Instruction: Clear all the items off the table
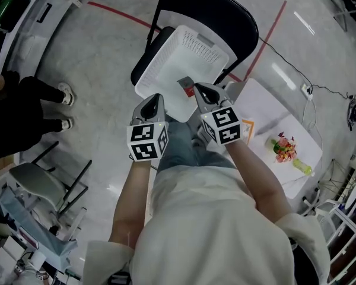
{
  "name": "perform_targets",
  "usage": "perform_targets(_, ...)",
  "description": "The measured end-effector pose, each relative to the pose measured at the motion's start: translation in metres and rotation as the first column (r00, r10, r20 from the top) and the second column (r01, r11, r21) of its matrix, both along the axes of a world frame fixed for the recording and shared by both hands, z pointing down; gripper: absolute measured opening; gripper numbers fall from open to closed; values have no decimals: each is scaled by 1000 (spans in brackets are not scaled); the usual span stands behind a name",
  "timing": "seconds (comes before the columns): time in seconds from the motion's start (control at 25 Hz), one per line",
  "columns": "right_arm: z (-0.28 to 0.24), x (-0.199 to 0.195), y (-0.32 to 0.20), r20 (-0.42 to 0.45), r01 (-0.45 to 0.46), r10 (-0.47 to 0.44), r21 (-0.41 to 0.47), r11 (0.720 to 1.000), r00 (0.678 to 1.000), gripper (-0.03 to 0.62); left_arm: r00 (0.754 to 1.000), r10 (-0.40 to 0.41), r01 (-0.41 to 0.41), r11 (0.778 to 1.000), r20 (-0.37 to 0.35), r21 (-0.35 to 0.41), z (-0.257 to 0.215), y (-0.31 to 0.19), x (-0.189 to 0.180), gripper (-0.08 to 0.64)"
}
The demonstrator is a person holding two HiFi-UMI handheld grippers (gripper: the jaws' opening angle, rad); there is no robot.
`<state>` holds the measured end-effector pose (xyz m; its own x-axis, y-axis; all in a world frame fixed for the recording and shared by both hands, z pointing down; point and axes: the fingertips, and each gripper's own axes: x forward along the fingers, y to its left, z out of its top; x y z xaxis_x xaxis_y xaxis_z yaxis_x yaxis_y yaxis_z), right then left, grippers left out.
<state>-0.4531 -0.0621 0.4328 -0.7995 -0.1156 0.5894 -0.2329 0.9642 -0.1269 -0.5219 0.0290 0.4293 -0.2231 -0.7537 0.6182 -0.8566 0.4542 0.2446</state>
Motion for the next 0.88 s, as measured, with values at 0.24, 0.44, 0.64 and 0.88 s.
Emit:
perform_targets(0.24, 22, -7, -6, -35, -18, 17, -21, 1000, 999, 0, 1000, 18, -18, 999, -19, -28, 19, -5, -9, 11)
perform_targets(0.44, 32, -14, -11, -34, -45, 43, -83, 996, 998, 36, 999, 23, -23, 999, -23, -34, 25, -10, -16, 10)
perform_targets(0.64, 35, -15, -13, -26, -60, 57, -132, 989, 998, 127, 999, 28, -29, 999, -20, -34, 26, -15, -17, 10)
perform_targets(0.88, 34, -9, -14, -31, -69, 65, -122, 990, 997, 107, 1000, 21, -22, 999, -23, -28, 24, -16, -14, 11)
